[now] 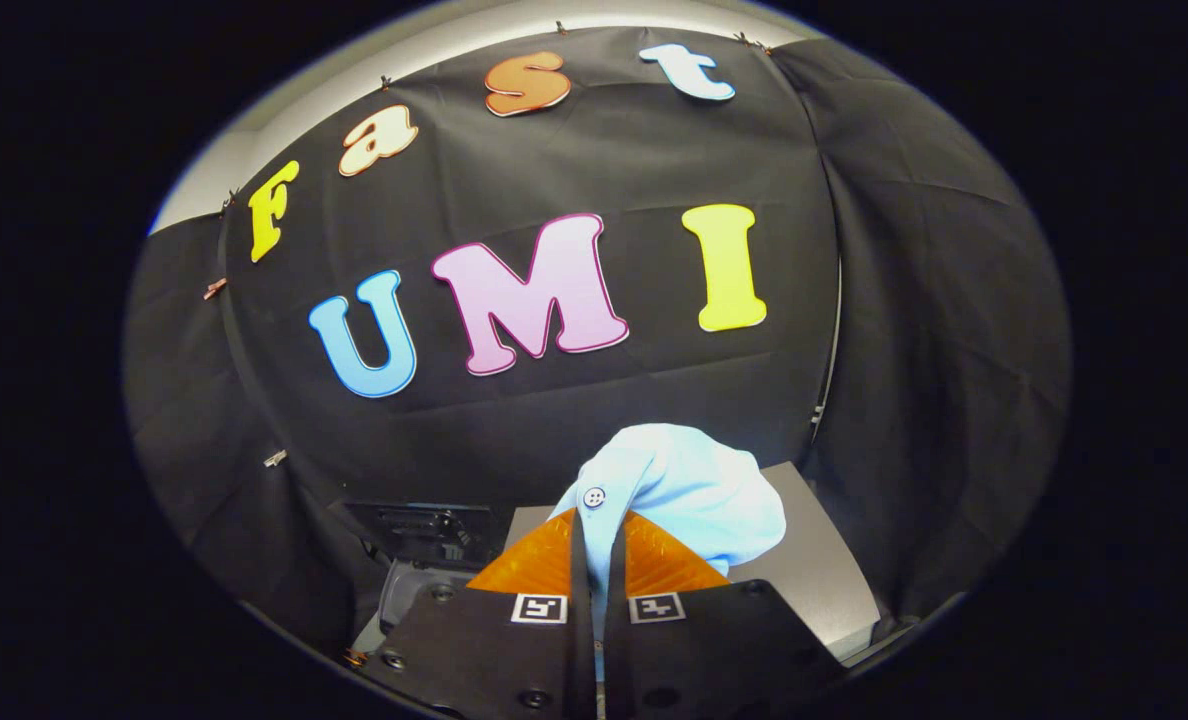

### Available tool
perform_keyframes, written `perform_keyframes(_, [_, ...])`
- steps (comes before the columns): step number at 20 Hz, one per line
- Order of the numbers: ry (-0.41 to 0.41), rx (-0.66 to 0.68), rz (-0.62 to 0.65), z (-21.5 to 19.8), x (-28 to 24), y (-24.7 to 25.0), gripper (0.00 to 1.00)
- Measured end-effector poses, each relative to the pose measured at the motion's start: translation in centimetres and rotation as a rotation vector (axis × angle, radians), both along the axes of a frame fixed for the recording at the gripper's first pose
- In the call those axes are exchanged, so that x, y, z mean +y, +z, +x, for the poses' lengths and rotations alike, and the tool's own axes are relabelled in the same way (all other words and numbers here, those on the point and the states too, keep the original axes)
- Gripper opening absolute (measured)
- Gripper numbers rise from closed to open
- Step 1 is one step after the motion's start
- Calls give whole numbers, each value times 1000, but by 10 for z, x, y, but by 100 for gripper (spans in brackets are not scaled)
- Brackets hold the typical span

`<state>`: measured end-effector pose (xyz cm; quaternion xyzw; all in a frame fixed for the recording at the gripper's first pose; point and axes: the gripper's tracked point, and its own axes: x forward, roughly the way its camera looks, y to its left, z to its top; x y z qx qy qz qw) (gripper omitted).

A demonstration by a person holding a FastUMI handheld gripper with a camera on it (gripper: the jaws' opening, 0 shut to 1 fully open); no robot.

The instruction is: Put the clothes into the washing machine and then close the washing machine lid.

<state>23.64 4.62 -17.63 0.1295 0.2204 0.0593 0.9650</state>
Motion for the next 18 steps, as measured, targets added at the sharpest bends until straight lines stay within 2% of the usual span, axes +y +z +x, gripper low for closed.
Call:
perform_keyframes(7, [-12,-69,23,-26,55,59,8])
perform_keyframes(18, [90,-80,43,-42,190,70,8])
